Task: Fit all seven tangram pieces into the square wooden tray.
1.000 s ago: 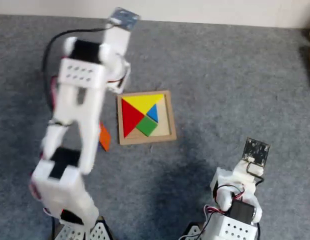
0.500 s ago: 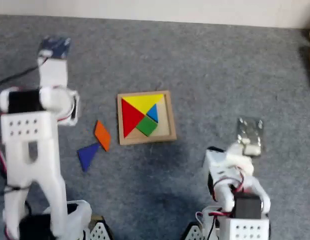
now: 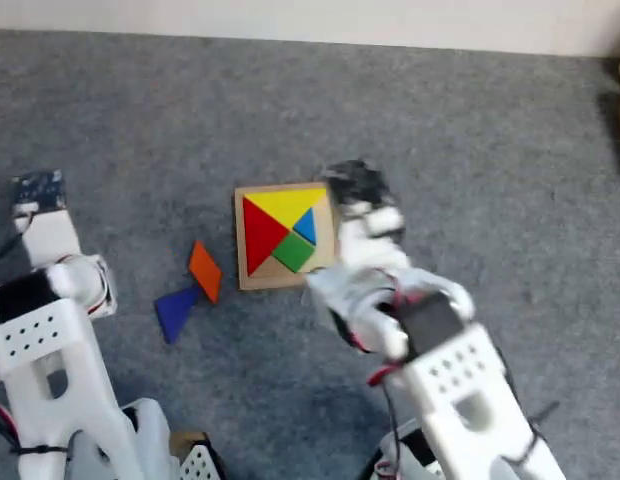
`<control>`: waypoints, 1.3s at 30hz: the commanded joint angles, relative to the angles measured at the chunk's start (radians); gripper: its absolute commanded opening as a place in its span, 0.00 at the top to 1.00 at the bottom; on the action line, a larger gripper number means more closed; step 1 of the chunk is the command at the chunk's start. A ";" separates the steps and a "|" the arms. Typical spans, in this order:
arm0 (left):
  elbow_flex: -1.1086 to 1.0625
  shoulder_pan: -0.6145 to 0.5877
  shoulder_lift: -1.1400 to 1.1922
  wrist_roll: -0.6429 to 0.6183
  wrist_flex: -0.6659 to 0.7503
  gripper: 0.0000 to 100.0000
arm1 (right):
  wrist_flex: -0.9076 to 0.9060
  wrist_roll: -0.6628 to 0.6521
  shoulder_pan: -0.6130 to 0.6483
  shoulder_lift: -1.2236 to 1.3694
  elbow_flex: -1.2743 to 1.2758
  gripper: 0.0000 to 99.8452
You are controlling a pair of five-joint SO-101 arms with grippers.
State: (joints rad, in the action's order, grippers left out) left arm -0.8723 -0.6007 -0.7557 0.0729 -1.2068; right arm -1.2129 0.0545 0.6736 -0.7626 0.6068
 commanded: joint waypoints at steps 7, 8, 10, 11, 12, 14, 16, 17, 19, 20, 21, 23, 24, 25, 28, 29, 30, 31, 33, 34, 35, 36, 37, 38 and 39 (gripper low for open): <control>-0.091 -0.096 -0.031 -0.011 0.089 0.85 | 0.334 0.009 0.214 0.364 -0.131 0.71; -0.093 -0.114 -0.031 -0.011 0.092 0.85 | 0.357 0.009 0.222 0.406 -0.151 0.71; -0.096 -0.153 -0.031 -0.017 0.095 0.85 | 0.381 0.009 0.231 0.495 -0.211 0.71; -0.101 -0.168 -0.030 -0.037 0.095 0.85 | 0.387 0.009 0.236 0.541 -0.249 0.71; -0.111 -0.180 -0.031 -0.052 0.095 0.85 | 0.387 0.009 0.237 0.590 -0.292 0.71; -0.139 -0.193 -0.031 -0.061 0.130 0.85 | 0.387 0.009 0.242 0.691 -0.386 0.71; -0.171 -0.196 -0.031 -0.063 0.180 0.85 | 0.384 0.009 0.252 0.796 -0.475 0.71; -0.185 -0.196 -0.031 -0.063 0.195 0.85 | 0.383 0.009 0.257 0.843 -0.516 0.71; -0.196 -0.196 -0.031 -0.063 0.206 0.85 | 0.383 0.009 0.263 0.931 -0.588 0.71; -0.197 -0.196 -0.031 -0.063 0.207 0.85 | 0.383 0.009 0.269 0.972 -0.621 0.71; -0.197 -0.196 -0.031 -0.063 0.207 0.85 | 0.383 0.009 0.272 1.009 -0.650 0.71; -0.197 -0.196 -0.031 -0.064 0.209 0.85 | 0.381 0.009 0.275 1.076 -0.697 0.71; -0.197 -0.196 -0.031 -0.064 0.209 0.85 | 0.381 0.009 0.282 1.106 -0.717 0.71; -0.197 -0.196 -0.031 -0.064 0.209 0.85 | 0.381 0.009 0.285 1.133 -0.733 0.71; -0.197 -0.194 -0.031 -0.064 0.209 0.85 | 0.381 0.009 0.288 1.199 -0.763 0.71; -0.197 -0.193 -0.031 -0.064 0.209 0.85 | 0.381 0.009 0.288 1.214 -0.773 0.71; -0.197 -0.193 -0.031 -0.064 0.209 0.85 | 0.381 0.009 0.288 1.227 -0.776 0.71; -0.197 -0.193 -0.031 -0.064 0.209 0.85 | 0.381 0.009 0.288 1.236 -0.776 0.71; -0.197 -0.193 -0.031 -0.064 0.209 0.85 | 0.381 0.009 0.288 1.253 -0.776 0.71; -0.197 -0.193 -0.031 -0.064 0.209 0.85 | 0.381 0.009 0.288 1.262 -0.776 0.71; -0.197 -0.193 -0.031 -0.064 0.209 0.85 | 0.381 0.009 0.288 1.271 -0.776 0.71; -0.197 -0.193 -0.031 -0.064 0.209 0.85 | 0.381 0.009 0.288 1.280 -0.776 0.71; -0.197 -0.193 -0.031 -0.064 0.209 0.85 | 0.381 0.009 0.288 1.290 -0.776 0.71; -0.199 -0.193 -0.031 -0.064 0.209 0.85 | 0.381 0.009 0.288 1.299 -0.777 0.71; -0.199 -0.193 -0.031 -0.064 0.209 0.85 | 0.381 0.009 0.288 1.310 -0.777 0.71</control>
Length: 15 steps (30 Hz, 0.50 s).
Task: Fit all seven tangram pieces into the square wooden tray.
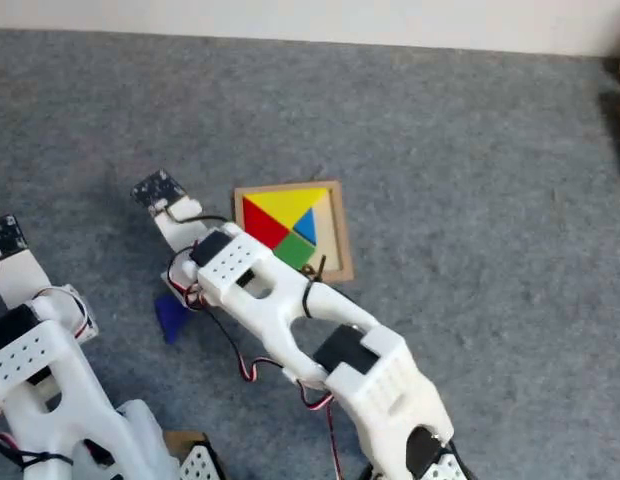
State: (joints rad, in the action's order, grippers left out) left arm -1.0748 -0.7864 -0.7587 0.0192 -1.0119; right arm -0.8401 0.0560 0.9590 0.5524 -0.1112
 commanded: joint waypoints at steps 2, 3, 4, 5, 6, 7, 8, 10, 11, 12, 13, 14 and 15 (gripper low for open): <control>0.004 -0.008 -0.028 -0.011 0.014 0.85 | 0.008 0.008 0.002 0.007 -0.059 0.71; 0.004 -0.008 -0.028 -0.011 0.014 0.85 | 0.008 0.008 0.001 0.013 -0.059 0.71; 0.004 -0.008 -0.028 -0.011 0.014 0.85 | 0.008 0.008 0.001 0.016 -0.059 0.72; 0.002 -0.008 -0.028 -0.011 0.014 0.85 | 0.008 0.008 -0.001 0.021 -0.059 0.74; 0.002 -0.008 -0.028 -0.011 0.014 0.85 | 0.008 0.008 -0.001 0.024 -0.059 0.78; 0.002 -0.008 -0.028 -0.011 0.014 0.85 | 0.008 0.008 -0.001 0.027 -0.059 0.82; 0.002 -0.007 -0.028 -0.011 0.014 0.85 | 0.008 0.008 -0.001 0.027 -0.059 0.85; 0.002 -0.007 -0.028 -0.011 0.014 0.85 | 0.008 0.002 -0.001 0.024 -0.059 0.92; 0.002 -0.007 -0.028 -0.011 0.014 0.85 | 0.007 0.002 -0.002 0.022 -0.059 0.94; 0.002 -0.007 -0.028 -0.011 0.014 0.85 | 0.007 0.002 -0.002 0.021 -0.059 0.95; 0.002 -0.007 -0.028 -0.011 0.014 0.85 | 0.007 0.000 -0.002 0.021 -0.059 0.96; 0.002 -0.007 -0.028 -0.011 0.014 0.85 | 0.007 0.000 -0.002 0.021 -0.059 0.97; 0.002 -0.007 -0.027 -0.011 0.014 0.85 | 0.007 -0.003 -0.002 0.021 -0.059 0.98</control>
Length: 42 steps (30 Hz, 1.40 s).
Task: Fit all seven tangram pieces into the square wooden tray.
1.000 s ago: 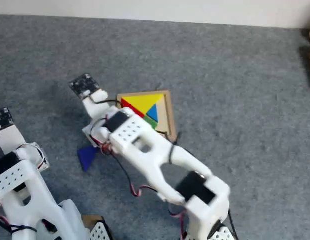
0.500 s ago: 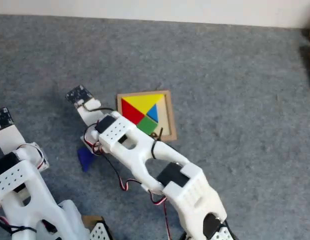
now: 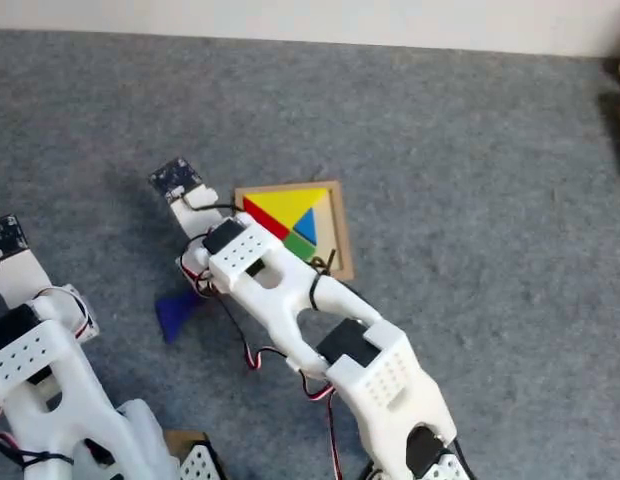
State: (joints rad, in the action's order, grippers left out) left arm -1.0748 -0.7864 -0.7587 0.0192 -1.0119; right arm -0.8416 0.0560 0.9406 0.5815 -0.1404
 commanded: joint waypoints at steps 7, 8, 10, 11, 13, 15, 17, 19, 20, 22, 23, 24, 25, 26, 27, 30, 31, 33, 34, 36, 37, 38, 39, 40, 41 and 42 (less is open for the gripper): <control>0.002 -0.007 -0.027 -0.011 0.014 0.85 | -0.004 -0.055 0.013 -0.120 -0.022 0.99; 0.002 -0.007 -0.027 -0.011 0.014 0.85 | -0.033 -0.055 0.007 -0.147 -0.025 0.99; 0.002 -0.007 -0.025 -0.011 0.014 0.85 | -0.090 -0.052 -0.004 -0.189 -0.028 0.99; 0.002 -0.007 -0.025 -0.011 0.014 0.85 | -0.114 -0.051 -0.019 -0.209 -0.028 0.99; 0.002 -0.005 -0.025 -0.011 0.014 0.85 | -0.150 -0.051 -0.048 -0.248 -0.028 0.99; -0.001 -0.005 -0.025 -0.011 0.028 0.85 | -0.171 -0.051 -0.088 -0.285 -0.028 0.99; -0.015 -0.005 -0.027 -0.011 0.048 0.85 | -0.196 -0.051 -0.137 -0.317 -0.028 0.99; -0.027 -0.005 -0.028 -0.011 0.068 0.85 | -0.216 -0.051 -0.191 -0.340 -0.028 0.99; -0.028 -0.005 -0.028 -0.011 0.071 0.85 | -0.225 -0.051 -0.220 -0.346 -0.028 0.99; -0.028 -0.005 -0.028 -0.011 0.069 0.85 | -0.231 -0.051 -0.278 -0.346 -0.025 0.99; -0.028 -0.005 -0.028 -0.011 0.069 0.85 | -0.226 -0.051 -0.305 -0.346 -0.022 0.99; -0.028 -0.005 -0.028 -0.011 0.069 0.85 | -0.223 -0.052 -0.332 -0.344 -0.022 0.99; -0.028 -0.004 -0.028 -0.011 0.069 0.85 | -0.223 -0.054 -0.357 -0.343 -0.022 0.99; -0.028 -0.004 -0.028 -0.011 0.069 0.85 | -0.216 -0.054 -0.378 -0.343 -0.022 0.99; -0.028 -0.004 -0.028 -0.011 0.069 0.85 | -0.202 -0.051 -0.400 -0.343 -0.022 0.99; -0.028 -0.004 -0.028 -0.011 0.069 0.85 | -0.180 -0.054 -0.437 -0.340 -0.016 0.99; -0.028 -0.004 -0.028 -0.011 0.069 0.85 | -0.180 -0.055 -0.447 -0.329 -0.010 0.99; -0.028 -0.004 -0.028 -0.011 0.069 0.85 | -0.180 -0.055 -0.467 -0.285 -0.012 0.99; -0.028 -0.004 -0.028 -0.011 0.069 0.85 | -0.180 -0.055 -0.476 -0.255 -0.012 0.99; -0.028 -0.004 -0.028 -0.011 0.069 0.85 | -0.182 -0.057 -0.496 -0.196 -0.012 0.99; -0.028 -0.004 -0.028 -0.011 0.069 0.85 | -0.182 -0.057 -0.509 -0.173 -0.016 0.99; -0.028 -0.004 -0.028 -0.011 0.069 0.85 | -0.182 -0.057 -0.516 -0.157 -0.035 0.99; -0.028 -0.004 -0.028 -0.011 0.069 0.85 | -0.186 -0.057 -0.522 -0.143 -0.059 0.99; -0.028 -0.004 -0.028 -0.011 0.071 0.85 | -0.188 -0.057 -0.524 -0.137 -0.076 0.99; -0.028 -0.004 -0.028 -0.011 0.071 0.85 | -0.193 -0.057 -0.530 -0.131 -0.094 0.99; -0.028 -0.004 -0.028 -0.011 0.071 0.85 | -0.213 -0.057 -0.535 -0.125 -0.110 0.99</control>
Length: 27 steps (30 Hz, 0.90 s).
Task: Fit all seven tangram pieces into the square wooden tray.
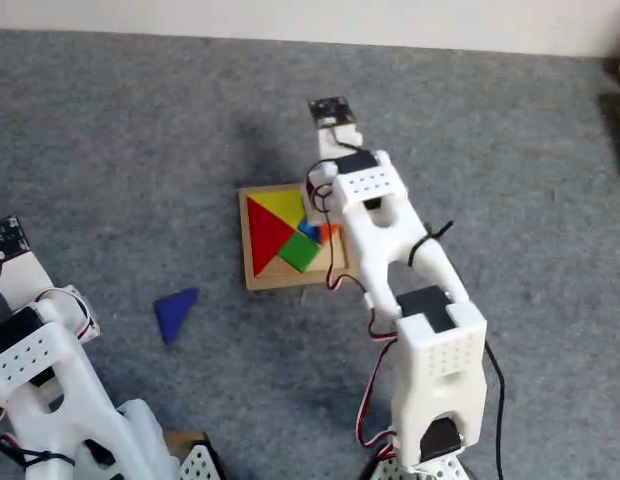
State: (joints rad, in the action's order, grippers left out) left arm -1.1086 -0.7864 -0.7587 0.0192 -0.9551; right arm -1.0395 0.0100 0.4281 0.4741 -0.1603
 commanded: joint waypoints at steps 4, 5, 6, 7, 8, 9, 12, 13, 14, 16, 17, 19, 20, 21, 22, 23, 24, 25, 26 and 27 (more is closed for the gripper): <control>0.005 -0.002 -0.028 -0.011 0.014 0.85 | -0.068 -0.011 -0.027 -0.016 -0.113 0.96; 0.005 -0.002 -0.028 -0.011 0.014 0.85 | -0.068 -0.011 -0.027 -0.015 -0.110 0.93; 0.005 -0.002 -0.028 -0.011 0.014 0.85 | -0.064 -0.011 -0.022 -0.015 -0.107 0.90; 0.005 -0.002 -0.028 -0.011 0.014 0.85 | -0.062 -0.011 -0.021 -0.015 -0.105 0.88; 0.005 -0.002 -0.028 -0.011 0.014 0.85 | -0.062 -0.011 -0.019 -0.015 -0.105 0.86; 0.005 -0.002 -0.028 -0.011 0.014 0.85 | -0.062 -0.011 -0.015 -0.015 -0.105 0.85; 0.005 -0.002 -0.028 -0.011 0.014 0.85 | -0.064 -0.009 -0.010 -0.015 -0.105 0.84; 0.005 -0.002 -0.028 -0.011 0.014 0.85 | -0.065 -0.009 -0.007 -0.015 -0.108 0.83; 0.005 -0.002 -0.028 -0.011 0.014 0.85 | -0.065 -0.009 -0.001 -0.015 -0.107 0.83; 0.005 -0.002 -0.028 -0.011 0.014 0.85 | -0.067 -0.009 0.013 -0.016 -0.105 0.82; 0.005 -0.002 -0.028 -0.011 0.014 0.85 | -0.067 -0.008 0.021 -0.016 -0.105 0.81; 0.005 -0.002 -0.028 -0.011 0.014 0.85 | -0.067 -0.008 0.038 -0.016 -0.105 0.81; 0.005 -0.002 -0.028 -0.011 0.014 0.85 | -0.067 -0.008 0.044 -0.016 -0.105 0.81; 0.005 -0.002 -0.028 -0.011 0.014 0.85 | -0.068 -0.008 0.048 -0.018 -0.105 0.81; 0.005 -0.002 -0.028 -0.011 0.014 0.85 | -0.068 -0.008 0.051 -0.018 -0.105 0.81; 0.005 -0.002 -0.028 -0.011 0.014 0.85 | -0.068 -0.006 0.051 -0.021 -0.105 0.82; 0.005 -0.002 -0.028 -0.011 0.014 0.85 | -0.070 -0.005 0.051 -0.022 -0.105 0.82; 0.005 -0.002 -0.028 -0.011 0.014 0.85 | -0.077 -0.005 0.050 -0.024 -0.105 0.82; 0.005 -0.002 -0.028 -0.011 0.014 0.85 | -0.110 -0.005 0.048 -0.024 -0.111 0.82; 0.005 -0.002 -0.028 -0.011 0.014 0.85 | -0.147 -0.005 0.048 -0.024 -0.113 0.84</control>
State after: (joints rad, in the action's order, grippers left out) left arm -1.1086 -0.7864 -0.7587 0.0192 -0.9551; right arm -1.1193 0.0100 0.4664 0.4864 -0.2125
